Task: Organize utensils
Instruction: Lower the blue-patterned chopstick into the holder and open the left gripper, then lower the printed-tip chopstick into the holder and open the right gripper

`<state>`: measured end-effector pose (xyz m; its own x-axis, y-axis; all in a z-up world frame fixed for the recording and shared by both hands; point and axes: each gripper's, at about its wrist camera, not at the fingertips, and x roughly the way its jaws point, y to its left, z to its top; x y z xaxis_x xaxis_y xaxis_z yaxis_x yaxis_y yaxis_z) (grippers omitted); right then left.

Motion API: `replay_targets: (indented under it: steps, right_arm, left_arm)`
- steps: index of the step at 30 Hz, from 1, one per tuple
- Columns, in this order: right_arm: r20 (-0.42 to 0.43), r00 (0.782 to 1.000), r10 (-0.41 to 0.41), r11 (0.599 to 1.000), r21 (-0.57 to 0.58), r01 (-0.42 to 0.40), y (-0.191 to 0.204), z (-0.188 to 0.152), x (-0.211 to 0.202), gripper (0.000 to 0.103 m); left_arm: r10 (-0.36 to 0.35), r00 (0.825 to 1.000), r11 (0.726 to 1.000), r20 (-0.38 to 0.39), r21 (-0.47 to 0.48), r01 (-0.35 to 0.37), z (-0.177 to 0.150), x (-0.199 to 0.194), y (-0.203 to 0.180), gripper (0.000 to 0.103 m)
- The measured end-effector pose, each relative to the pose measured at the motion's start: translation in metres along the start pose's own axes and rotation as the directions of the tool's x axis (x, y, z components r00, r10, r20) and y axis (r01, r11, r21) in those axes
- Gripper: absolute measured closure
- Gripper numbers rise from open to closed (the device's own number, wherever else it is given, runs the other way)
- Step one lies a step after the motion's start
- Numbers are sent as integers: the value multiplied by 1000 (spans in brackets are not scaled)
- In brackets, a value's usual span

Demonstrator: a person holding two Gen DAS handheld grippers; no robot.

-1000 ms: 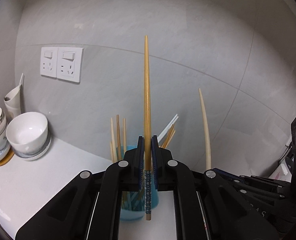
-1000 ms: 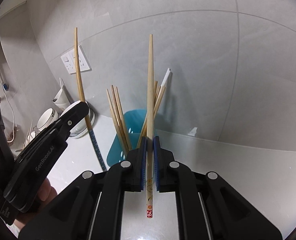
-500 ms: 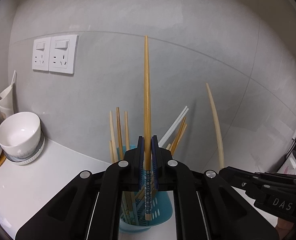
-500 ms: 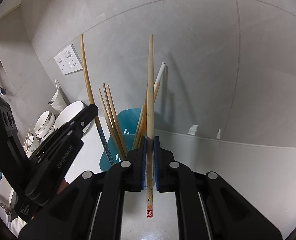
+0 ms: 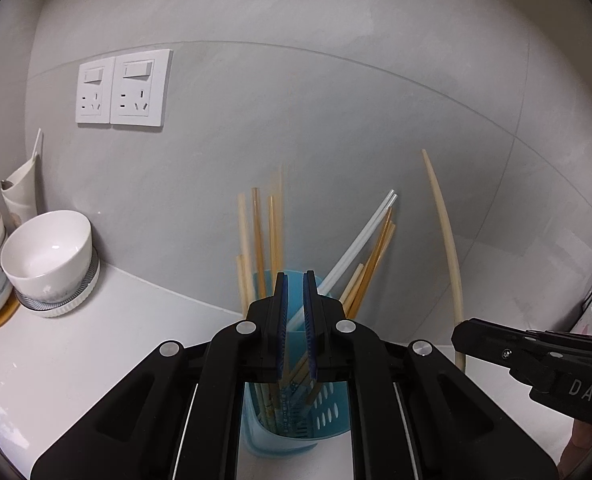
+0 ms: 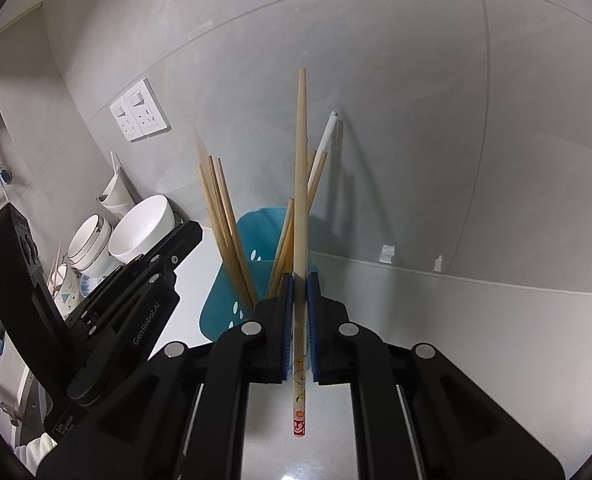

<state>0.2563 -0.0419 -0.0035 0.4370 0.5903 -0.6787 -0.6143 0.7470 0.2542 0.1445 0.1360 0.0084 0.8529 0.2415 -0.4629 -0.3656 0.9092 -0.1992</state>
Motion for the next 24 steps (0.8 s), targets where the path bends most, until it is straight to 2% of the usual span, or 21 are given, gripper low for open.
replay_targets:
  steps: [2, 4, 7, 8, 12, 17, 19, 24]
  right_arm:
    - [1, 1000, 1, 1000, -1, -1, 0, 0, -1, 97]
    - [3, 1000, 5, 1000, -1, -5, 0, 1, -1, 97]
    - [13, 1000, 17, 1000, -8, -16, 2, 3, -1, 97]
    - [17, 1000, 22, 1000, -12, -22, 3, 3, -1, 97]
    - [37, 998, 50, 999, -23, -49, 6, 4, 4, 97]
    - [94, 992, 84, 996, -26, -82, 12, 11, 6, 97]
    - [117, 988, 98, 995, -32, -95, 16, 13, 6, 97]
    - [211, 968, 138, 990, -37, -133, 24, 16, 11, 97]
  left_arm:
    - [8, 1000, 1000, -7, 6, -7, 2, -2, 1, 91]
    - [25, 1000, 1000, -15, 16, -25, 3, -7, 1, 76]
    - [86, 994, 996, -64, 40, -84, 5, -10, 5, 60]
    - [104, 991, 993, -81, 55, -100, 4, -10, 5, 59]
    - [134, 981, 990, -142, 60, -127, 3, -18, 14, 37]
    - [143, 972, 990, -187, 45, -137, 2, -29, 27, 23]
    - [148, 970, 989, -191, 43, -143, 1, -32, 30, 13]
    - [149, 969, 989, -195, 38, -144, 1, -35, 38, 7]
